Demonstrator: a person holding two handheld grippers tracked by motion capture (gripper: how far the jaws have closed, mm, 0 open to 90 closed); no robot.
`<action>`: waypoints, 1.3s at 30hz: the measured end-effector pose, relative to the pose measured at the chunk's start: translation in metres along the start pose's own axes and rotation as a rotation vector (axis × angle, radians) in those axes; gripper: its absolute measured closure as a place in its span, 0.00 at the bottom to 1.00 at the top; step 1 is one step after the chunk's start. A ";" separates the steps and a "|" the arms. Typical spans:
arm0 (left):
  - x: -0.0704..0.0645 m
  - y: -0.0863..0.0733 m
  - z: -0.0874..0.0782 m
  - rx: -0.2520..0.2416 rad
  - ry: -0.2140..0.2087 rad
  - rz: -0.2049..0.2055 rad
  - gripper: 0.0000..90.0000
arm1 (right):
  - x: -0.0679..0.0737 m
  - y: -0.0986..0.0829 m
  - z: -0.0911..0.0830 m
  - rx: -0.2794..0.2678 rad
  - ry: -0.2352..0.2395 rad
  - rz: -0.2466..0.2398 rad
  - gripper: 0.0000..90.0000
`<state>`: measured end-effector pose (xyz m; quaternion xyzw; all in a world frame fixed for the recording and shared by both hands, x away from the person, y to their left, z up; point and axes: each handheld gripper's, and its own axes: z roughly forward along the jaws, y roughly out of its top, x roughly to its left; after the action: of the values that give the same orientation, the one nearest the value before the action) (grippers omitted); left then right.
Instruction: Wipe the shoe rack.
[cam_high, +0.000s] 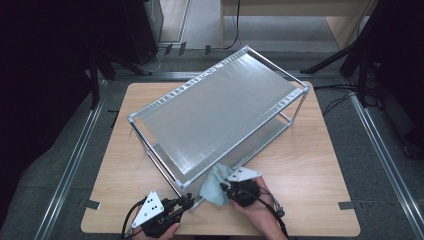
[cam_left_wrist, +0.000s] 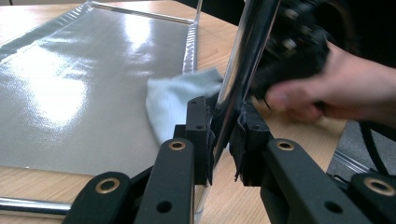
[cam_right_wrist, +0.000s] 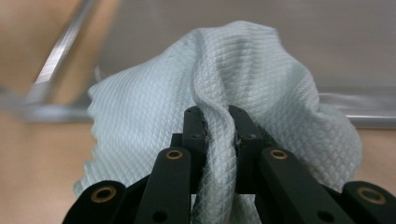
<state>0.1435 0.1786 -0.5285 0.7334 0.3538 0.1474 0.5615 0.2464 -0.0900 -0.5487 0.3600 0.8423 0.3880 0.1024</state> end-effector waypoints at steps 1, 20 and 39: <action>0.000 0.000 0.000 0.000 0.001 0.000 0.87 | -0.013 0.002 -0.001 -0.007 -0.028 0.024 0.88; 0.000 0.003 0.006 0.008 0.001 0.019 0.87 | -0.139 -0.034 -0.093 -0.137 -0.549 0.339 0.84; -0.007 0.021 0.057 0.025 -0.079 0.057 0.88 | -0.057 -0.064 -0.119 -0.237 -0.395 0.208 0.16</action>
<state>0.1811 0.1305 -0.5261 0.7553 0.3119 0.1300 0.5615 0.2001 -0.2263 -0.5202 0.4992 0.7129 0.4146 0.2659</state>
